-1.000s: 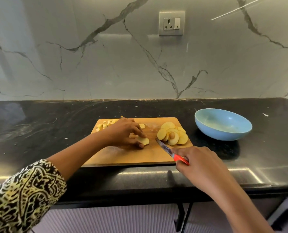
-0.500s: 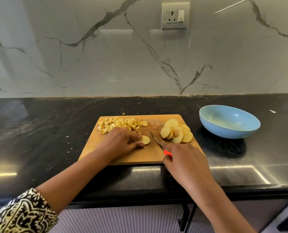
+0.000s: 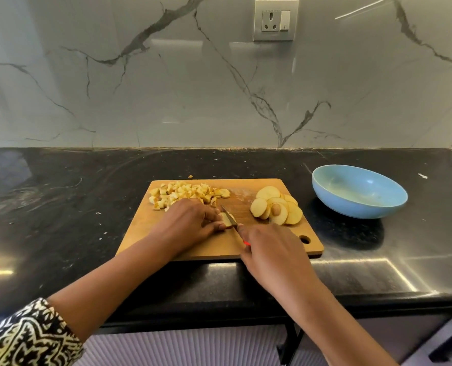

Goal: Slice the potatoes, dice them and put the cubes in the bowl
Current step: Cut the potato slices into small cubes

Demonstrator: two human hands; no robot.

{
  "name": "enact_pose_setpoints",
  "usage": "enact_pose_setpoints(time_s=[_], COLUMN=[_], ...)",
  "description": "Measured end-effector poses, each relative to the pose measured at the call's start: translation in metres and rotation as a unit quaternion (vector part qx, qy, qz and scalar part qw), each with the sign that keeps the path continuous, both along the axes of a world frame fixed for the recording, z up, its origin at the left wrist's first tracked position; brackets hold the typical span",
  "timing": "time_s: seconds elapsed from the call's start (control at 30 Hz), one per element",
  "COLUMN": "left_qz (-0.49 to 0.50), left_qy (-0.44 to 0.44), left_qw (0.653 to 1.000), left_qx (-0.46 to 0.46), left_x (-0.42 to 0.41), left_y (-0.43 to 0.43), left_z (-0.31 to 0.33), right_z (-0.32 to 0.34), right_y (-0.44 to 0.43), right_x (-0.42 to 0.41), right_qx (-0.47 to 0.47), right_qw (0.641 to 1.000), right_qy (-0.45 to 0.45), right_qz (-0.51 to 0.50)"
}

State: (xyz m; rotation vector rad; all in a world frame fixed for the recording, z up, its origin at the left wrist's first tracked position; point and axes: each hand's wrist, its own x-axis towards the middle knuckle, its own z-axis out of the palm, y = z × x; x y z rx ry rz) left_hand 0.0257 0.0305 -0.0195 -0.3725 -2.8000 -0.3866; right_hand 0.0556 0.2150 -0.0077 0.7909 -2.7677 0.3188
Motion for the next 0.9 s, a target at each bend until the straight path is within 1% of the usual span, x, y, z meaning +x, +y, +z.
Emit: enact_pose_setpoints(time_s=[0.1,0.2,0.33,0.4,0.53,0.7,0.83,0.9], left_qz=[0.005,0.025,0.052,0.051,0.053,0.05,0.055,0.054], left_qy=[-0.01,-0.018,-0.013,-0.009,0.002,0.025,0.019,0.009], left_qw=[1.0,0.999,0.998,0.998,0.998,0.998,0.998,0.998], left_qx=[0.003,0.011,0.019,0.035,0.043,0.026,0.024,0.018], left_x=[0.003,0.006,0.009,0.009,0.007,0.005,0.009,0.009], left_y=[0.001,0.001,-0.003,-0.004,-0.005,-0.003,-0.002,-0.003], left_z=[0.001,0.003,0.006,0.007,0.005,0.003,0.006,0.007], right_z=[0.005,0.018,0.019,0.013,0.005,0.001,0.0,0.006], right_y=[0.022,0.04,0.033,0.025,0.011,-0.015,0.0,0.016], right_x=[0.016,0.02,0.016,0.014,0.012,0.001,0.011,0.02], right_qx=[-0.002,-0.025,-0.082,-0.092,-0.08,-0.009,-0.001,-0.015], right_qw=[1.0,0.999,0.996,0.995,0.996,1.0,1.0,0.999], right_qy=[-0.017,-0.04,-0.019,-0.026,-0.041,-0.02,-0.028,-0.043], right_qz=[0.011,0.009,0.002,0.006,0.006,-0.002,0.013,0.02])
